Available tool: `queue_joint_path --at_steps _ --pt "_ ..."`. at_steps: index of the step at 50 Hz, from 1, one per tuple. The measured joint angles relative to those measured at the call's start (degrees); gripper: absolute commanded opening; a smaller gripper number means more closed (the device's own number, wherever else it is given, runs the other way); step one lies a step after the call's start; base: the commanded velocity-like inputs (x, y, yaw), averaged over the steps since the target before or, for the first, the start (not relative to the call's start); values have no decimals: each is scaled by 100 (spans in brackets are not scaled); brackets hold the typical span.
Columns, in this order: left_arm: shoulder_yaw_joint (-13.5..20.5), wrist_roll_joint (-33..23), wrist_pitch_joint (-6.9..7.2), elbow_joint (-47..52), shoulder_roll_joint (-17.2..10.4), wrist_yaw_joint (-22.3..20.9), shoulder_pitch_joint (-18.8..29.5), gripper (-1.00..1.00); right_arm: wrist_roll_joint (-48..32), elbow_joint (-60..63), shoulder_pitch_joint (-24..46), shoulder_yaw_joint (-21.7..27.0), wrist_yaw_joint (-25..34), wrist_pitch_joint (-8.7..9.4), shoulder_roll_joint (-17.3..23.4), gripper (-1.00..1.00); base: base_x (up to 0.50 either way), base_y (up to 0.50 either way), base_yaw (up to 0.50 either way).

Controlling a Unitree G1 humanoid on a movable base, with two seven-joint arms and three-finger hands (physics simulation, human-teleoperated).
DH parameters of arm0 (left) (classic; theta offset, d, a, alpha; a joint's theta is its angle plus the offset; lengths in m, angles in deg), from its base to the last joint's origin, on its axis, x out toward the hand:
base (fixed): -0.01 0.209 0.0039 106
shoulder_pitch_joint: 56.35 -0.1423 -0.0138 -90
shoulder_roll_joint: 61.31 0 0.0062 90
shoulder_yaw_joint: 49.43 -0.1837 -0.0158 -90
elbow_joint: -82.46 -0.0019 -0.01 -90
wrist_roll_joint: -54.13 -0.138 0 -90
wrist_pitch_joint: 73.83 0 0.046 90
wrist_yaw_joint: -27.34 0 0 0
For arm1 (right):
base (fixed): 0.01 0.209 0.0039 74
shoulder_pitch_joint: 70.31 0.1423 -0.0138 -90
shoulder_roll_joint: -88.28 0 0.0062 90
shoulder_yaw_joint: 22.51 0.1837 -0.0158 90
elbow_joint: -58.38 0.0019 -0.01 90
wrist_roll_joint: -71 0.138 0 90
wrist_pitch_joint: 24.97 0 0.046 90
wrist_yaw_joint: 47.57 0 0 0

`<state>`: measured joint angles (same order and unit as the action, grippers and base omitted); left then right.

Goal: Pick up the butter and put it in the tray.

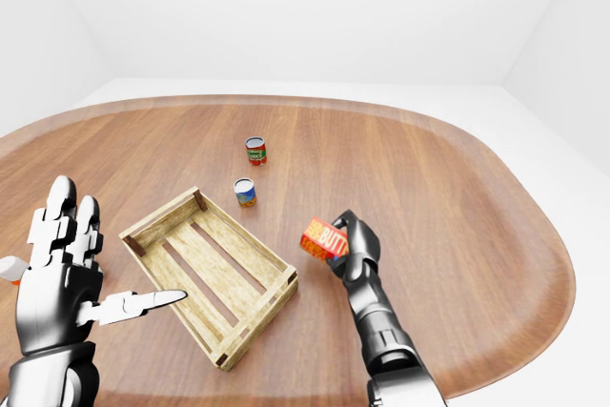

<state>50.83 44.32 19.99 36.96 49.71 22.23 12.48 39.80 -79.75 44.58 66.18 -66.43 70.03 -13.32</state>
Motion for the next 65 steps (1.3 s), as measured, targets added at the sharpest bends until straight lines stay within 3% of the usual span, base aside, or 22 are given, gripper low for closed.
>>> queue_joint_path --at_steps 14,25,36,65 --pt "11 12 16 8 0 -1 10 100 -598 2125 -606 -89 287 0 -64 -100 0 0 0" --pt "42 34 30 24 9 -15 14 100 -1208 2765 -430 -293 800 0 -187 -100 0 0 0" --pt "65 46 41 27 13 -24 24 100 -1446 2057 308 -408 851 0 -502 -100 0 0 0" --pt "147 112 38 40 41 -85 24 100 -1173 -573 1861 -561 133 0 -1095 -100 0 0 0"
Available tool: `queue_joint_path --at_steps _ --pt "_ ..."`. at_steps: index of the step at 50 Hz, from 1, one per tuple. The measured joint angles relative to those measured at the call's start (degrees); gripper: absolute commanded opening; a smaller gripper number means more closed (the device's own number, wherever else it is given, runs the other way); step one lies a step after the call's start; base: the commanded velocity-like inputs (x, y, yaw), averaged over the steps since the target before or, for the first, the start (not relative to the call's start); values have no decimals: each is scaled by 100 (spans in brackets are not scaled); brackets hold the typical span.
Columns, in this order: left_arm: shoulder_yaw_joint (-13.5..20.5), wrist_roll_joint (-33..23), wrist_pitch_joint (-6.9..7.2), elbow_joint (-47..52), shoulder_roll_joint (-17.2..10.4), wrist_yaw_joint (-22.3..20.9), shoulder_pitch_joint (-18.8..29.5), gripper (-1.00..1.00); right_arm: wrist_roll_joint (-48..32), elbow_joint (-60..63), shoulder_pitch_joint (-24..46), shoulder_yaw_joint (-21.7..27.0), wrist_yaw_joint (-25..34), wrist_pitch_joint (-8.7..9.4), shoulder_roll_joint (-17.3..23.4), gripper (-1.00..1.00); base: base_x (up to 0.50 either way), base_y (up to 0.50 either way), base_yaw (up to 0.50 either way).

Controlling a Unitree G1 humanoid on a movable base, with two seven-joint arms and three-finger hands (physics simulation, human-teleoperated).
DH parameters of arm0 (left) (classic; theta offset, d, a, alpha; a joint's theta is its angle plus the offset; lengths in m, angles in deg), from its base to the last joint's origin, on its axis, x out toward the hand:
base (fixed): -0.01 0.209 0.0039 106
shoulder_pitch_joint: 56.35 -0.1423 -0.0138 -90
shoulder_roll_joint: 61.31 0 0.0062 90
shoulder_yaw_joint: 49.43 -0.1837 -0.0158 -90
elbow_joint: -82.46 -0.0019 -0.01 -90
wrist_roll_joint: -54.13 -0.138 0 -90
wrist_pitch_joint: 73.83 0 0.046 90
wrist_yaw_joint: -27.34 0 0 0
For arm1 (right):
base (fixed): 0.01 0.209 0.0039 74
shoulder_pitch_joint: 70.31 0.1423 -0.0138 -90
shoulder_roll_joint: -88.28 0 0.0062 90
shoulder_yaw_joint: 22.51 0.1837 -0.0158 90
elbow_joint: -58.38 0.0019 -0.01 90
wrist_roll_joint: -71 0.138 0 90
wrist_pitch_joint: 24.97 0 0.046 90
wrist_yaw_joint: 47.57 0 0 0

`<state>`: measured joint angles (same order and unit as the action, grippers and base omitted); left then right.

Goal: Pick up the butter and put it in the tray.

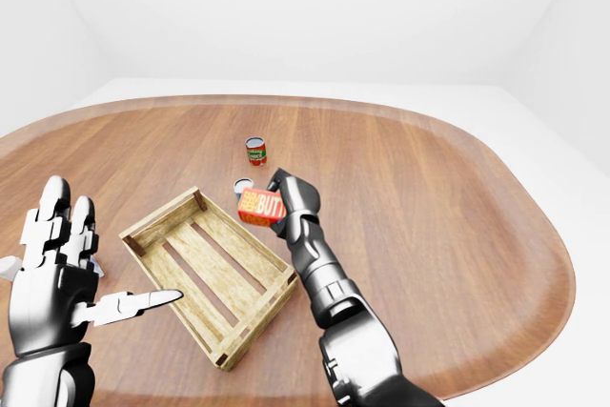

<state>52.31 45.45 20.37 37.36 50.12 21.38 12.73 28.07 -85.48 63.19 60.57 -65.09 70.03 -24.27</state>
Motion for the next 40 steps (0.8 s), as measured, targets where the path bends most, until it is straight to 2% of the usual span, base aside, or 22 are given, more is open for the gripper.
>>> queue_joint_path --at_steps 8,18,40 --pt "9 6 -15 -9 5 -11 -4 100 14 -797 366 -37 -168 0 -227 -100 0 0 0" --pt "14 9 -19 -14 10 -17 -4 100 -23 -1523 670 -105 -57 0 -532 -100 0 0 0" --pt "3 7 7 -31 -7 -5 28 100 -334 -2209 981 -135 179 0 -937 -100 0 0 0"
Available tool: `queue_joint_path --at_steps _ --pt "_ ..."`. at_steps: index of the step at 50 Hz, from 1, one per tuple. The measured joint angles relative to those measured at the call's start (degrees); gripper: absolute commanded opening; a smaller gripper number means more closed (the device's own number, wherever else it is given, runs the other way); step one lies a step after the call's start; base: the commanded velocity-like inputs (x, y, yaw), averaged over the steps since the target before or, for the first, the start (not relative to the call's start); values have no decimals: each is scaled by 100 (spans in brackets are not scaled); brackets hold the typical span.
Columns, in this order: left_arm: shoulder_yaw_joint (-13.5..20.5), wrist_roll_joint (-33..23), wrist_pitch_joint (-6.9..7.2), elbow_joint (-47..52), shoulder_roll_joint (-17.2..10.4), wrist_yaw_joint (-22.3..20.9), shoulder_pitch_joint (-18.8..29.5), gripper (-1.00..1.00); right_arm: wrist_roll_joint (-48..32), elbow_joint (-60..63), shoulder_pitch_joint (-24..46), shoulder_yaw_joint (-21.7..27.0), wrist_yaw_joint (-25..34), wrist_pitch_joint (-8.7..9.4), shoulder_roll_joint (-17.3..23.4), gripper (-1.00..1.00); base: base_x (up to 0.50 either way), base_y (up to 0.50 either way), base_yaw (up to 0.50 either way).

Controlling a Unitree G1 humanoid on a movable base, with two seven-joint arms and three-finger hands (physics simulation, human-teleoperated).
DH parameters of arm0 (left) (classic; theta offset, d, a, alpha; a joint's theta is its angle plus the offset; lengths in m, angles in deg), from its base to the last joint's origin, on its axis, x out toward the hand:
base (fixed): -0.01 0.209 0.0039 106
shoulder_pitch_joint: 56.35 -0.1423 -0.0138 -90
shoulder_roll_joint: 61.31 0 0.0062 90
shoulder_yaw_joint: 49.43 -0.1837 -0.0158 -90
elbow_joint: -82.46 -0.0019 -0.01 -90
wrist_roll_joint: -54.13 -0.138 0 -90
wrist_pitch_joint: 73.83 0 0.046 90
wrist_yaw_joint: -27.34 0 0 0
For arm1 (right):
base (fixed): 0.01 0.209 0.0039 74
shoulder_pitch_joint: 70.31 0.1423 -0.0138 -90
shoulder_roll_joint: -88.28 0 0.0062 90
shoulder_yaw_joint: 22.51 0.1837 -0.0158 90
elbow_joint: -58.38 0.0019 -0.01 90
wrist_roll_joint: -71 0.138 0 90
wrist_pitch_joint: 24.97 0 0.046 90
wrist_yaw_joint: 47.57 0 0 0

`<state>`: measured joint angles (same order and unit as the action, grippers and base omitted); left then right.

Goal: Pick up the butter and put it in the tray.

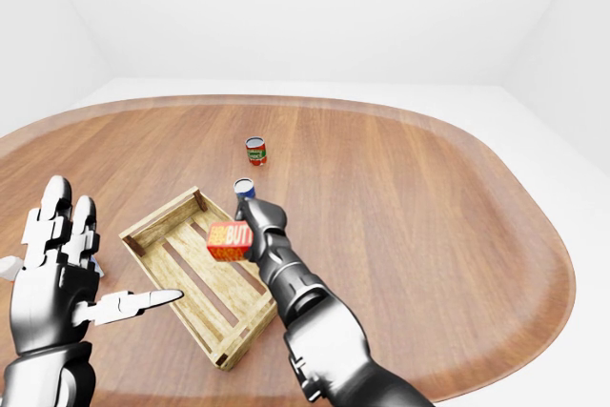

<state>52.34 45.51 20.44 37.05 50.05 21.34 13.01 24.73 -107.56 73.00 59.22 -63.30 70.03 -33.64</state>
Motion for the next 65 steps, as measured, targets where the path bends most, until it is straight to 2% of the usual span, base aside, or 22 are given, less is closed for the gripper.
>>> queue_joint_path --at_steps 40,65 --pt "-1 9 1 21 -6 1 -4 100 23 -226 338 155 -97 0 -409 -100 0 0 0" --pt "52 44 11 -8 0 -31 33 100 -103 -300 306 169 -69 0 -408 -100 0 0 0"
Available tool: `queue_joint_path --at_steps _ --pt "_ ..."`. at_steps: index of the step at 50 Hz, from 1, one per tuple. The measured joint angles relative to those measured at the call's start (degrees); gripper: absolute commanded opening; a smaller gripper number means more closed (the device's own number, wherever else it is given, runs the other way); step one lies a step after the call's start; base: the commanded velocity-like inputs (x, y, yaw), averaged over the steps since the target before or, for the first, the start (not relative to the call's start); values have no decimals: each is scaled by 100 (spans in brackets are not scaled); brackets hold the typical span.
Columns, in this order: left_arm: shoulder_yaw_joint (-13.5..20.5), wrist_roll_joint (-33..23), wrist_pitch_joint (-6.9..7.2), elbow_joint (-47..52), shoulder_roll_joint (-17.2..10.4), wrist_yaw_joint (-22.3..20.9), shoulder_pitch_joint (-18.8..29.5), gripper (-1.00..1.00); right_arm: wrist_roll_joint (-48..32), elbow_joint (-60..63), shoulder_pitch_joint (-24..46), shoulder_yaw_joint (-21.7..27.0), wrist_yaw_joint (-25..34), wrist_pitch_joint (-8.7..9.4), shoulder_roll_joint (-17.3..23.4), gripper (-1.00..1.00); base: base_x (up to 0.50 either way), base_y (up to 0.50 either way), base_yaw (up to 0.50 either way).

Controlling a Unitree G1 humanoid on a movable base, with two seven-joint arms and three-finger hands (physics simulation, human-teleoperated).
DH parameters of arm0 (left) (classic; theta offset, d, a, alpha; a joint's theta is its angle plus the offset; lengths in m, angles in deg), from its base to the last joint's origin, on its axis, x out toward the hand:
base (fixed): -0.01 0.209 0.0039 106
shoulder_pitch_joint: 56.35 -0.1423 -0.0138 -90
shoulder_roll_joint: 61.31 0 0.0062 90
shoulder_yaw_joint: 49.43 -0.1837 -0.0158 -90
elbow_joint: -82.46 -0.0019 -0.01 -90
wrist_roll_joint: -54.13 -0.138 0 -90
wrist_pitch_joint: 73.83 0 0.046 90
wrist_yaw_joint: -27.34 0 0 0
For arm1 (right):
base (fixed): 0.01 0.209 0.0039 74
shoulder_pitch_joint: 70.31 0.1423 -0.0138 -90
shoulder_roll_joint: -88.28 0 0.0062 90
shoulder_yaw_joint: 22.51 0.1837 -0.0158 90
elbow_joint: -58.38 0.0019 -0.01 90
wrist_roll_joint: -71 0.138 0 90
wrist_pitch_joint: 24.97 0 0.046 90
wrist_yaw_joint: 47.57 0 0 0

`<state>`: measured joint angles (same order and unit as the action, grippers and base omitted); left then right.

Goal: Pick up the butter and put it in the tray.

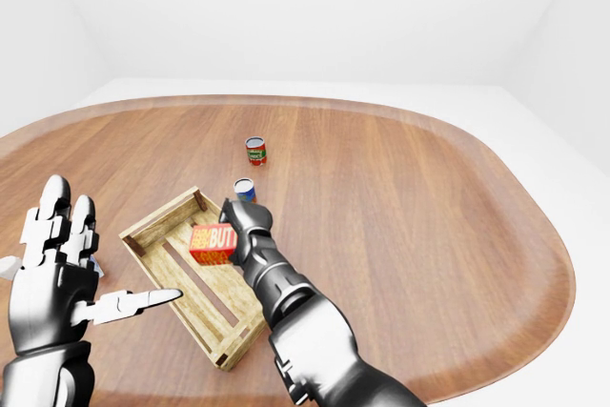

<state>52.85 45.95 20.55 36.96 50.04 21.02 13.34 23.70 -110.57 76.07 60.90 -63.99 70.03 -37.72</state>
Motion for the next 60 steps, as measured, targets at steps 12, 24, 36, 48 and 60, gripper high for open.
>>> queue_joint_path --at_steps 12,24,36,48,60 --pt "5 9 7 -41 -15 5 31 100 -16 -29 -95 51 25 0 0 -100 0 0 0" --pt "45 46 7 -49 -16 -12 38 100 -176 -73 -281 35 171 0 0 -100 0 0 0" --pt "90 76 14 -54 -9 -32 50 100 -338 -103 -420 51 283 0 0 74 0 0 0" --pt "98 78 14 -46 2 -39 48 100 -474 -29 -372 143 104 0 0 100 0 0 0" --pt "80 66 12 -42 2 -30 46 100 -518 1 -347 168 -16 0 0 100 0 0 0"
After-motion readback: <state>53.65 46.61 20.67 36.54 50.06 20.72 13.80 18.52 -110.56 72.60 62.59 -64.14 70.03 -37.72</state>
